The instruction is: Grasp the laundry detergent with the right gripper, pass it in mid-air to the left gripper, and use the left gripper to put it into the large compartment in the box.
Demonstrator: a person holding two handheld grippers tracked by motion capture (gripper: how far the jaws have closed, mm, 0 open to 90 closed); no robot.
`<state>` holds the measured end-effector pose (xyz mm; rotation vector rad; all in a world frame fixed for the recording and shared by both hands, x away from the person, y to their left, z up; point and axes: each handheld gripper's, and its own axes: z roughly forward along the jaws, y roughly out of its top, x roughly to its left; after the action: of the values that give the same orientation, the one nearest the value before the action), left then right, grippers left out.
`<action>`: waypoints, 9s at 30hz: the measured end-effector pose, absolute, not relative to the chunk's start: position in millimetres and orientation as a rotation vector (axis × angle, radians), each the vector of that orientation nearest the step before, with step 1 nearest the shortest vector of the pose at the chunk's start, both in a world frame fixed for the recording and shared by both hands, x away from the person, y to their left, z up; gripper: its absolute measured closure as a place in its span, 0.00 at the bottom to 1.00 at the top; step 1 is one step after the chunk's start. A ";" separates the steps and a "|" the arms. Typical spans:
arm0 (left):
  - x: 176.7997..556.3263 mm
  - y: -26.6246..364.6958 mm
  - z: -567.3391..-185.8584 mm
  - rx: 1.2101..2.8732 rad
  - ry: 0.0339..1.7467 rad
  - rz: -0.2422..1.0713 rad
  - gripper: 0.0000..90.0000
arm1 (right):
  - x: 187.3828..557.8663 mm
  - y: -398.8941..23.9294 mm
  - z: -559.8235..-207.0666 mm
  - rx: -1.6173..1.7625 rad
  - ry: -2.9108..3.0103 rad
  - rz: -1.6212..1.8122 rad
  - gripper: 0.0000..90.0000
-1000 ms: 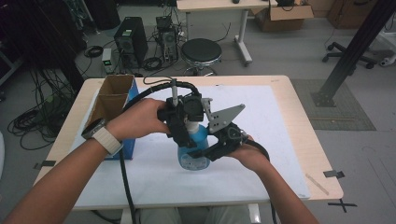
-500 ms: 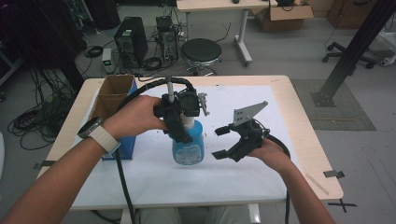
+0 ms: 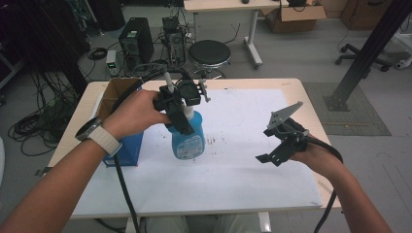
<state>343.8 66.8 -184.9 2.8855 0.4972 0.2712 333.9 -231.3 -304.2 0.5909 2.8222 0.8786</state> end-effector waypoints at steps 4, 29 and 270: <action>349.2 72.4 -177.8 2.863 0.598 0.316 0.42 | 334.7 -243.7 -297.5 0.615 2.835 0.770 0.07; 377.5 110.4 -144.2 2.722 1.100 0.445 0.42 | 325.3 -280.7 -291.2 0.664 2.926 0.427 0.08; 405.2 81.5 -208.3 2.829 0.773 0.197 0.08 | 335.8 -266.2 -288.4 0.656 2.998 0.306 0.07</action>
<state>405.2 81.5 -208.3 2.8286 0.7734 0.1974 335.8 -266.2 -288.4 0.6565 2.9975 0.3056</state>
